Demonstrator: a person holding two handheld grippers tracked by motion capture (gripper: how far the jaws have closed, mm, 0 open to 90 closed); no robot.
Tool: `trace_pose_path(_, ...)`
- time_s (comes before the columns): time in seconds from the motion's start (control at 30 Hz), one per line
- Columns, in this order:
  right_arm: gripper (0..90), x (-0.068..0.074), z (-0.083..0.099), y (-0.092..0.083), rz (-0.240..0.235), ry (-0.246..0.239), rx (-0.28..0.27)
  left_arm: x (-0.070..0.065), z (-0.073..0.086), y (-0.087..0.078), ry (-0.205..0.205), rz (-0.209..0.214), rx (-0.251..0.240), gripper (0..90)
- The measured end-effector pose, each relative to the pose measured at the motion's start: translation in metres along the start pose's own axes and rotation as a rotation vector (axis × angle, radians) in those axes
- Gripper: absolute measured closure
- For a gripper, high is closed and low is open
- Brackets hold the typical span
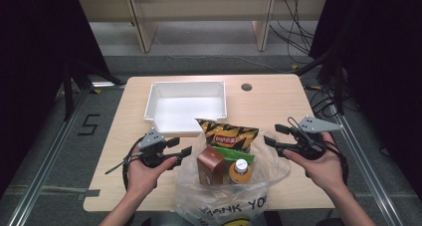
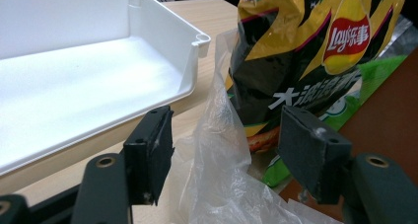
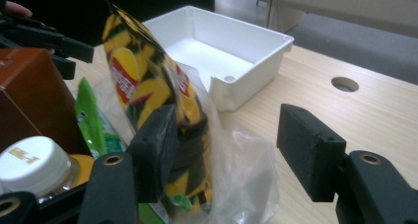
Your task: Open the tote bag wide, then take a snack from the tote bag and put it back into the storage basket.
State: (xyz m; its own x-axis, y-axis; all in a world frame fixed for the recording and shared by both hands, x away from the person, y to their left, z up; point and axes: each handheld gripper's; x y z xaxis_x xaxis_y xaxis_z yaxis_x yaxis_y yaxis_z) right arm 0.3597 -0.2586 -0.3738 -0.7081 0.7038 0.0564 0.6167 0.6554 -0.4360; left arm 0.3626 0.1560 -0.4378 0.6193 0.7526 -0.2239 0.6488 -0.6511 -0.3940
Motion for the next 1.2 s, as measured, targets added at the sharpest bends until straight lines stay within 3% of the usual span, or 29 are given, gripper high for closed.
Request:
trace_pose_path(0.2, 40.1, 0.008, -0.003, 0.001, -0.02, -0.005, -0.017, 0.002, 0.001, -0.015, -0.009, 0.003, -0.043, 35.0)
trace_pose_path(0.23, 40.1, 0.006, -0.005, 0.002, -0.024, -0.029, -0.019, 0.002, 0.001, -0.018, -0.015, 0.002, -0.05, 34.6)
trace_pose_path(0.27, 40.1, 0.008, -0.005, 0.002, -0.034, -0.006, -0.01, 0.002, 0.001, -0.02, -0.014, -0.001, -0.055, 34.4)
trace_pose_path(0.3, 40.1, 0.007, -0.006, 0.002, -0.043, -0.029, -0.014, 0.002, 0.001, -0.023, -0.009, -0.003, -0.062, 34.2)
trace_pose_path(0.33, 40.1, 0.009, -0.007, 0.002, -0.037, -0.007, -0.013, 0.002, 0.001, -0.026, -0.009, -0.007, -0.069, 34.0)
trace_pose_path(0.43, 40.2, 0.008, -0.011, 0.004, -0.052, -0.026, -0.022, 0.001, 0.004, -0.033, -0.013, -0.008, -0.079, 33.6)
trace_pose_path(0.57, 40.9, 0.009, -0.014, 0.008, -0.065, -0.04, -0.035, 0.003, 0.009, -0.042, -0.029, -0.031, -0.087, 33.0)
trace_pose_path(0.67, 41.7, 0.009, -0.015, 0.01, -0.067, -0.063, -0.037, 0.005, 0.013, -0.045, -0.042, -0.033, -0.079, 34.6)
trace_pose_path(0.7, 42.1, 0.012, -0.015, 0.01, -0.076, -0.03, -0.025, 0.005, 0.014, -0.045, -0.042, -0.035, -0.078, 34.7)
trace_pose_path(0.8, 42.4, 0.01, -0.016, 0.012, -0.086, -0.049, -0.028, 0.006, 0.014, -0.046, -0.043, -0.051, -0.077, 34.4)
trace_pose_path(0.93, 41.1, 0.011, -0.016, 0.014, -0.093, -0.025, -0.038, 0.007, 0.015, -0.046, -0.034, -0.066, -0.07, 33.2)
trace_pose_path(1.0, 40.2, 0.01, -0.017, 0.015, -0.088, -0.036, -0.05, 0.007, 0.015, -0.045, -0.034, -0.066, -0.069, 33.1)
trace_pose_path(1.03, 40.0, 0.012, -0.017, 0.016, -0.082, -0.014, -0.071, 0.007, 0.015, -0.045, -0.032, -0.066, -0.068, 33.1)
trace_pose_path(1.1, 39.8, 0.012, -0.018, 0.016, -0.106, -0.019, -0.062, 0.007, 0.015, -0.044, -0.034, -0.064, -0.07, 33.1)
trace_pose_path(1.17, 39.8, 0.014, -0.018, 0.018, -0.095, -0.021, -0.077, 0.006, 0.014, -0.043, -0.03, -0.066, -0.071, 33.1)
trace_pose_path(1.2, 39.6, 0.011, -0.02, 0.019, -0.101, -0.066, -0.074, 0.006, 0.014, -0.042, -0.029, -0.067, -0.071, 33.2)
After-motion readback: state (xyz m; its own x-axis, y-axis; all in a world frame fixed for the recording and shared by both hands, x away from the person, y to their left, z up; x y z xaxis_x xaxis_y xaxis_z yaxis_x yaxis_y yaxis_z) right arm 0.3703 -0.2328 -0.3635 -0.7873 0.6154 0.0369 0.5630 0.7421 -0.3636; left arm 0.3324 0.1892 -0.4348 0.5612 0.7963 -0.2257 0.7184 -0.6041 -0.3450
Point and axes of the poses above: each handheld gripper's, and its own axes: y roughly forward along the jaws, z roughly out of its underside, x roughly to its left, and after that the axes turned 2 degrees about -z, right-handed
